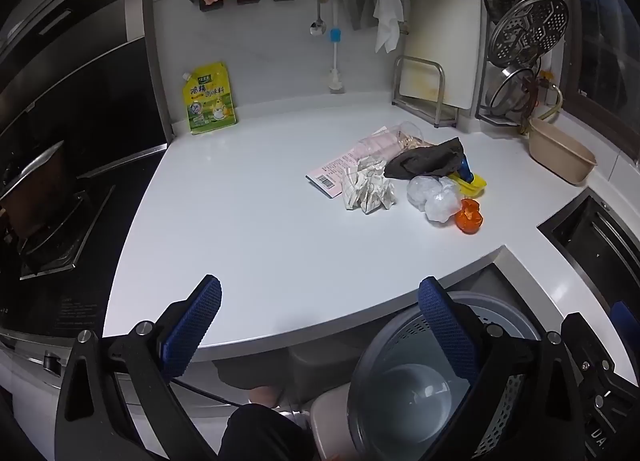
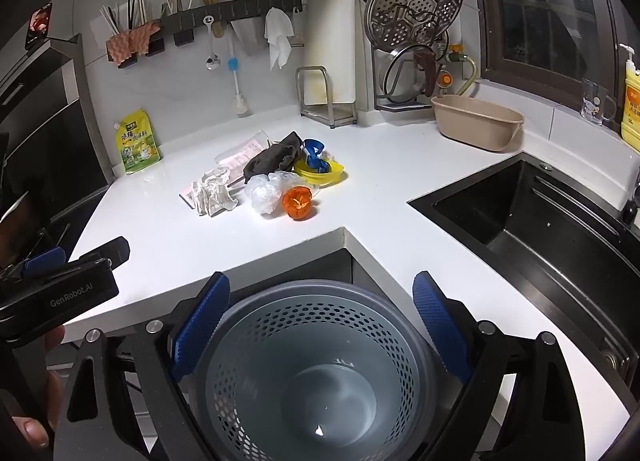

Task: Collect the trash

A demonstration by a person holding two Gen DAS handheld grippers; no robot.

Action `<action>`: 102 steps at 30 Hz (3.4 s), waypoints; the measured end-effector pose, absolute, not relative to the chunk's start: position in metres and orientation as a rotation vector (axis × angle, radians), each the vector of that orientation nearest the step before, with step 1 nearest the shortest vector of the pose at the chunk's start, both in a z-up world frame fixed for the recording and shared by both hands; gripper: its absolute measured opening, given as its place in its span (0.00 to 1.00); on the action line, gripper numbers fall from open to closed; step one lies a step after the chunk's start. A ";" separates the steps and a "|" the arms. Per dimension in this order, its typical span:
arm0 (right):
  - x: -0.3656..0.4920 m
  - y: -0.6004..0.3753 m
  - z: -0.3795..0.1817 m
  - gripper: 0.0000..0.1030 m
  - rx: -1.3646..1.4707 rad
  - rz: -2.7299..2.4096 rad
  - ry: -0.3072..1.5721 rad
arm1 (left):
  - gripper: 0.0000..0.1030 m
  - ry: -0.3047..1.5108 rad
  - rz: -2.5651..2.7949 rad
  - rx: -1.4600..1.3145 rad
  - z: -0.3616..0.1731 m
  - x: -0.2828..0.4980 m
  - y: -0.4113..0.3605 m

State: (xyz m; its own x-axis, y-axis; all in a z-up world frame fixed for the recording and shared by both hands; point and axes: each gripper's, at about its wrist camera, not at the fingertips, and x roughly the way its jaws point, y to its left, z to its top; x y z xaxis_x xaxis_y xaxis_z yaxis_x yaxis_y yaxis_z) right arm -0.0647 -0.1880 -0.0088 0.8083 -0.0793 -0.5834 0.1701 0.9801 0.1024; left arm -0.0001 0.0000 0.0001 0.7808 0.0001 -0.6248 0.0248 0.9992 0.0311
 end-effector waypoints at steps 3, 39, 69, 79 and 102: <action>-0.063 -0.189 -0.009 0.86 0.153 -0.133 0.617 | 0.94 0.679 -0.012 0.045 0.000 0.001 -0.001; -0.065 -0.188 -0.006 0.86 0.161 -0.132 0.614 | 0.94 0.671 -0.021 0.050 0.002 -0.003 -0.002; -0.066 -0.188 -0.008 0.86 0.161 -0.132 0.613 | 0.94 0.667 -0.016 0.053 0.000 -0.004 -0.003; -0.065 -0.188 -0.010 0.86 0.162 -0.132 0.617 | 0.94 0.677 -0.019 0.058 -0.002 -0.002 -0.003; 0.041 -0.212 -0.042 0.86 0.166 -0.113 0.688 | 0.94 0.695 -0.042 -0.005 -0.034 0.090 0.017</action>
State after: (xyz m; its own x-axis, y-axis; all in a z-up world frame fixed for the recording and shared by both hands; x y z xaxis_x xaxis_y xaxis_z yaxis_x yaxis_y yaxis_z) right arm 0.0410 -0.2116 -0.0423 0.7669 -0.0487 -0.6399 0.1579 0.9808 0.1146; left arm 0.0901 0.0167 -0.0341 0.7671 -0.0407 -0.6403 0.0371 0.9991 -0.0191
